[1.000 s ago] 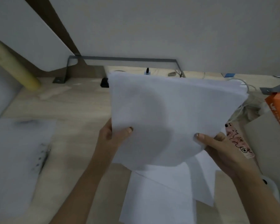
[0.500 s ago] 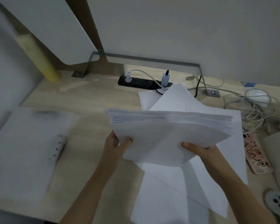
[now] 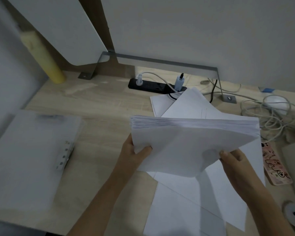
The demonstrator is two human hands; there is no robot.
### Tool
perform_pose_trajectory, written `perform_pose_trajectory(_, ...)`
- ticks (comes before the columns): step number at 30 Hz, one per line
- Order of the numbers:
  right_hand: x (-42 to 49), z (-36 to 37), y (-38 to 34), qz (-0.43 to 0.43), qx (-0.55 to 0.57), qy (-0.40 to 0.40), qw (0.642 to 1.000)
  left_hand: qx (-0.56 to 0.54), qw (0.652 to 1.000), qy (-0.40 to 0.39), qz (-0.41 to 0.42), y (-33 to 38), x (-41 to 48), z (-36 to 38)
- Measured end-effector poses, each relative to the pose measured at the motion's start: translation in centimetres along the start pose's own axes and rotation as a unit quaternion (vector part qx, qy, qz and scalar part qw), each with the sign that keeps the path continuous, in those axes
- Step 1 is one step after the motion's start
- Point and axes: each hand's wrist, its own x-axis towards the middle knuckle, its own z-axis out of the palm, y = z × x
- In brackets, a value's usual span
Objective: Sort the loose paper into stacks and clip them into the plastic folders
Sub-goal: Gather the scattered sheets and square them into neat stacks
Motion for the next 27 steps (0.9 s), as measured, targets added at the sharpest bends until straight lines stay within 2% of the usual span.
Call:
perform_pose_trajectory(7,-0.5,0.9,-0.4,-0.007,-0.017,0.016,1.0,0.006,0.999,-0.012,0.033,0.3,-0.4,-0.5)
perform_pose_trajectory(12,-0.4,2.5,0.0,0.025,-0.038,0.055,0.997,0.047,0.999,-0.023,-0.002,-1.0,-0.2,-0.1)
perform_pose_trajectory(17,0.5,5.5,-0.3,0.016,-0.077,0.127,0.989,0.093,0.995,0.042,-0.014,-1.6,0.1,-1.7)
perform_pose_trajectory(20,1.5,8.1,1.0,0.054,-0.084,0.091,0.991,0.102,0.989,0.102,-0.031,-1.7,-0.1,-4.2)
perform_pose_trajectory(22,2.1,10.0,2.6,0.105,-0.097,0.038,0.989,0.113,0.985,0.122,-0.053,-2.3,-0.2,-6.5)
perform_pose_trajectory(27,2.8,15.5,7.2,0.22,-0.155,-0.064,0.961,0.195,0.954,0.175,-0.148,-4.8,-0.3,-12.5)
